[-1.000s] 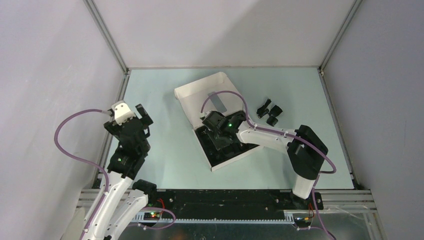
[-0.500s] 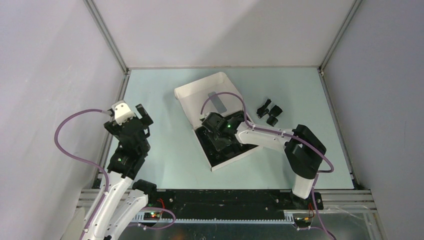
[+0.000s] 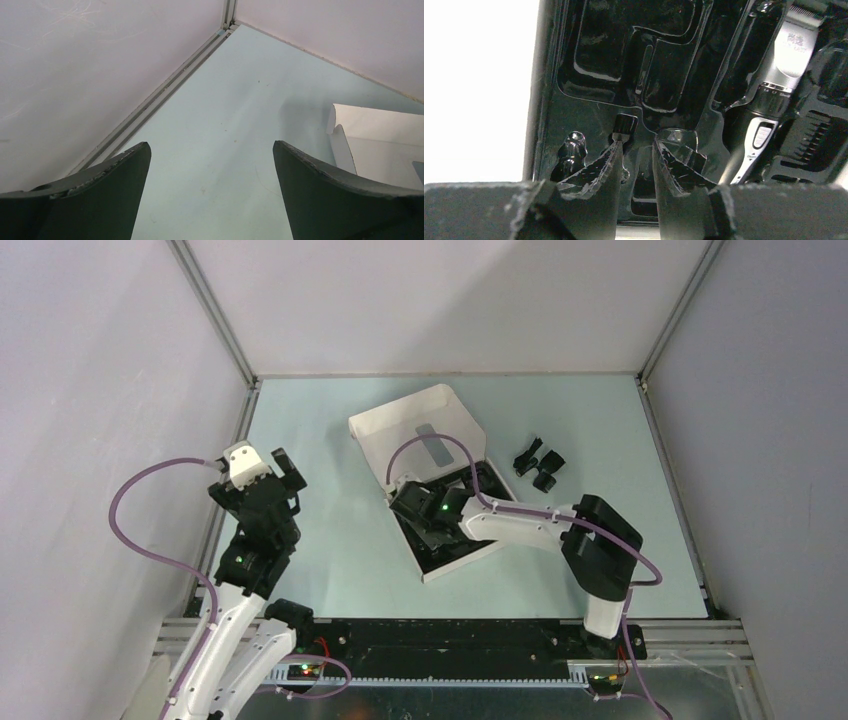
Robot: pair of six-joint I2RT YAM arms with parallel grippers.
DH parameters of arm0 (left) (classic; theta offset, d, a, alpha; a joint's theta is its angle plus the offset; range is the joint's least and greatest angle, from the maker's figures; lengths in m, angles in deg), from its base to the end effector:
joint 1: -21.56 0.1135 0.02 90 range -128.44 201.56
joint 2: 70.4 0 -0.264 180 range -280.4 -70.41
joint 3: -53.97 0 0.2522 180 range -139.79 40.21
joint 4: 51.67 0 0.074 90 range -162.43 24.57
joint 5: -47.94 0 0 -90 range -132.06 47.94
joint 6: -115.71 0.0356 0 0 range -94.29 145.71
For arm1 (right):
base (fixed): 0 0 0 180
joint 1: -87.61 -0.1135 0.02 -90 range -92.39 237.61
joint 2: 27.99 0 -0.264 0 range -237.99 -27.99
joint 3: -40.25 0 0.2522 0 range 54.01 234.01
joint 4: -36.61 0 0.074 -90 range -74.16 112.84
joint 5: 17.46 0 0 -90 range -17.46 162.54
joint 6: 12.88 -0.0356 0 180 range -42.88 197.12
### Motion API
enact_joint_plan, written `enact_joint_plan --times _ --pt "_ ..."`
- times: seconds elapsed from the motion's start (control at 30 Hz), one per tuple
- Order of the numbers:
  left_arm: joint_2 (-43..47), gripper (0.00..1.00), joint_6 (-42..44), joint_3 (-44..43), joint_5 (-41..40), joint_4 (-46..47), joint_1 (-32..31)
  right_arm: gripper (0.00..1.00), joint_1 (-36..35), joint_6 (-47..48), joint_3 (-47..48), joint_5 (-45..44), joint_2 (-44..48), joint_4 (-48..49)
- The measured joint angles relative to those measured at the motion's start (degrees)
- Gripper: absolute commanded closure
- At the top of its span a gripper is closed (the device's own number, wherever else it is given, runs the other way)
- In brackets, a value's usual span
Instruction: Sort the hair-cutting tools
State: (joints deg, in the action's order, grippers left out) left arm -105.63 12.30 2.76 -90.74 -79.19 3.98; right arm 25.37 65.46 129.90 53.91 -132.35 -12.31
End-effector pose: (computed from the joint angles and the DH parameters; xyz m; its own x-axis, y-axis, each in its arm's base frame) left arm 0.1438 -0.0175 0.3157 -0.0691 -0.1387 -0.9879 -0.5326 0.8425 -0.0811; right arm 0.1858 0.3285 0.2087 -0.5648 -0.6619 -0.4928 -0.6722 0.7155 -0.1905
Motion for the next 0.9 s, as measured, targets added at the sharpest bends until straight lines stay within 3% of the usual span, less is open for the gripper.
enact_joint_plan --times 0.23,0.9 --pt "0.0 0.01 0.0 0.0 0.0 0.0 0.0 0.63 -1.5 1.6 0.4 -2.9 -0.2 -0.6" --pt "-0.4 0.01 0.0 0.0 0.9 0.0 0.0 0.62 -1.4 0.7 0.3 0.2 1.1 -4.3"
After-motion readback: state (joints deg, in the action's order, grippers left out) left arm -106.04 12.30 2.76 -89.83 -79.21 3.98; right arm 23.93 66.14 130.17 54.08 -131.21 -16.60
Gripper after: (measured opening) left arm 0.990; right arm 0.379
